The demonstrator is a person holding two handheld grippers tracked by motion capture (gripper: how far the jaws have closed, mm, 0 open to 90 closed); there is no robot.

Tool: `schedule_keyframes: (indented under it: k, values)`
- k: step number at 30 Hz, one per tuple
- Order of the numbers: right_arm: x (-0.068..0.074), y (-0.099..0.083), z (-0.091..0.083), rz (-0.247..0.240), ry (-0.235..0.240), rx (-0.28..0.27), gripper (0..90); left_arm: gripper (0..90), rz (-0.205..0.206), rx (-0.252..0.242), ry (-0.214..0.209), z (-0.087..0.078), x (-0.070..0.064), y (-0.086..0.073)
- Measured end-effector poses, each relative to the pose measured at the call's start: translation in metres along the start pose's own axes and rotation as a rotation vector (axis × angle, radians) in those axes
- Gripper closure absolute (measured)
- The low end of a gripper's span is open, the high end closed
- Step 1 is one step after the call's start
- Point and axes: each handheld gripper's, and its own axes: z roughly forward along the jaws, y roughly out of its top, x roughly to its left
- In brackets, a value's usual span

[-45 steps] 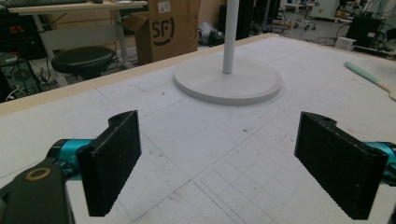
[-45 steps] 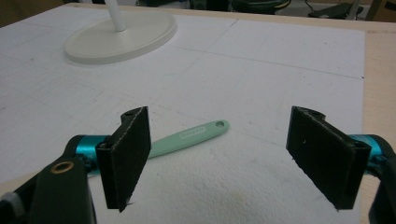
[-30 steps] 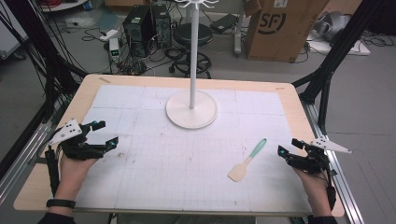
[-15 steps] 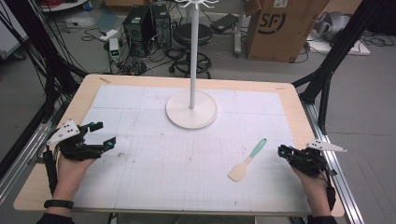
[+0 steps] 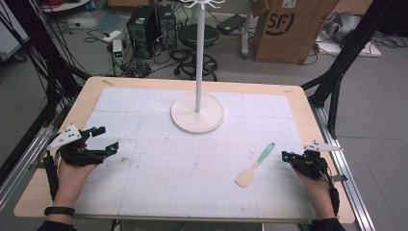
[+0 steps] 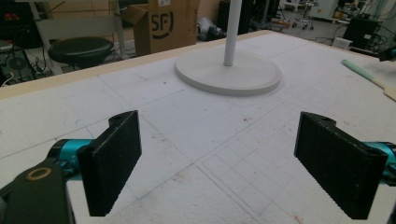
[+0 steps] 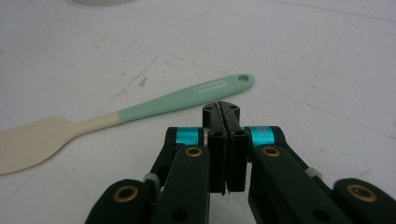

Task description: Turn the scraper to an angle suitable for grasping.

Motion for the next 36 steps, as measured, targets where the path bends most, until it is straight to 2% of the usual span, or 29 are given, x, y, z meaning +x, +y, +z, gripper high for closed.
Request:
schedule_keyframes:
  k: [3, 4, 7, 10, 12, 16, 22, 31, 36]
  values:
    - [-0.001, 0.006, 0.009, -0.008, -0.018, 0.012, 90.0, 15.4, -0.005, -0.006, 0.002, -0.002, 0.001, 0.000]
    - [-0.002, 0.008, 0.016, -0.014, -0.038, 0.039, 90.0, 15.4, -0.006, -0.006, 0.001, -0.002, 0.001, 0.000]
    - [-0.005, 0.012, 0.020, -0.014, -0.052, 0.043, 90.0, 15.4, -0.010, -0.010, 0.001, -0.003, 0.001, -0.001]
    - [-0.007, 0.012, 0.022, -0.002, -0.053, 0.046, 90.0, 15.4, -0.014, -0.012, 0.000, -0.003, 0.002, -0.001]
    - [-0.009, 0.011, 0.026, 0.002, -0.055, 0.067, 90.0, 15.4, -0.013, -0.008, -0.002, -0.002, 0.002, -0.002]
    - [-0.010, 0.012, 0.030, 0.003, -0.055, 0.065, 90.0, 15.4, -0.015, -0.005, -0.003, -0.001, 0.002, -0.002]
    - [-0.008, 0.018, 0.040, -0.010, -0.048, 0.083, 90.0, 15.4, -0.016, -0.006, -0.007, -0.001, 0.001, -0.002]
    - [0.002, 0.036, 0.063, -0.031, -0.036, 0.113, 90.0, 15.4, -0.017, -0.004, -0.013, -0.001, 0.002, -0.002]
    - [0.018, 0.054, 0.086, -0.071, -0.010, 0.146, 90.0, 15.4, -0.018, -0.002, -0.014, 0.000, 0.002, -0.003]
